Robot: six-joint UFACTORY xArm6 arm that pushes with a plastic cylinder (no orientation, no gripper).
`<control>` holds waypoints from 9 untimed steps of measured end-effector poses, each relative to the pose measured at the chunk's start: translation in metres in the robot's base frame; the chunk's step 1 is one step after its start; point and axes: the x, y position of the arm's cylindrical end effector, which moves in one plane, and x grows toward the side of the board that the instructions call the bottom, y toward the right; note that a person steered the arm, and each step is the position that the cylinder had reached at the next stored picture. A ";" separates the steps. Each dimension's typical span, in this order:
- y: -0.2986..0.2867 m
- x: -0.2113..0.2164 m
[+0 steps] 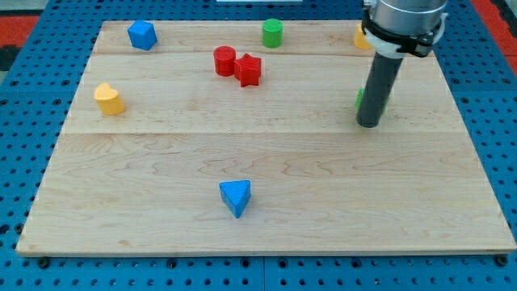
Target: Slide the red star to the top left side of the blue triangle
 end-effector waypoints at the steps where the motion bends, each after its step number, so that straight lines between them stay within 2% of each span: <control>1: -0.004 0.029; 2: -0.077 0.024; 3: -0.100 -0.011; 5: -0.054 -0.106; 7: -0.056 -0.112; 9: -0.113 -0.139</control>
